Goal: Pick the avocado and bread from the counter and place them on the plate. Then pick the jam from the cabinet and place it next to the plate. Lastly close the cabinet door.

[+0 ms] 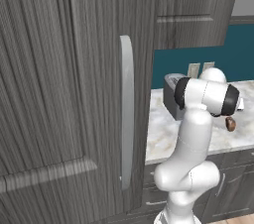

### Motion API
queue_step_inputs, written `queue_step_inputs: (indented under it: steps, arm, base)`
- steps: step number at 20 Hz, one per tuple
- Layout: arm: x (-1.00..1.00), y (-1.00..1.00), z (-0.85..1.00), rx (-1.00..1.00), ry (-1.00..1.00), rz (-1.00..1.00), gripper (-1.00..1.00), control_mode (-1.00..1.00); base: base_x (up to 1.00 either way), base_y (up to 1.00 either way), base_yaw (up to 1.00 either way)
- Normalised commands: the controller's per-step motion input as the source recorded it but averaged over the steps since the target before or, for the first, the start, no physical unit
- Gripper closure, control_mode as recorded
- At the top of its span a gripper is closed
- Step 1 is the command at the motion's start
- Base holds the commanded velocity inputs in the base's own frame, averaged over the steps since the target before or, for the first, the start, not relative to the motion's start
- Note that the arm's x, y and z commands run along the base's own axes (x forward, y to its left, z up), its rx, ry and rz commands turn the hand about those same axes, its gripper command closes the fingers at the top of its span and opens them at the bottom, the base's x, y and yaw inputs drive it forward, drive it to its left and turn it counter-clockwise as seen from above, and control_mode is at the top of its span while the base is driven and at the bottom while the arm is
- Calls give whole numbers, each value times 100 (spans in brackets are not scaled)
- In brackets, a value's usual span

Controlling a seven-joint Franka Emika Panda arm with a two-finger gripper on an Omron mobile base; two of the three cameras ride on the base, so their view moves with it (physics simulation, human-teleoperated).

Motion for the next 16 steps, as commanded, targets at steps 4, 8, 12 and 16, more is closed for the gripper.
queue_step_inputs:
  steps: [4,8,12,16]
  arm:
    - [-53,7,15,0,-10,0,-100,-100]
    - [-57,30,70,0,-17,0,-100,-100]
    - [-48,28,94,0,-17,0,-100,-100]
    - [-39,7,92,4,-7,0,-100,-100]
  base:
    - [0,0,0]
    - [0,0,0]
    - [0,0,0]
    - [0,0,0]
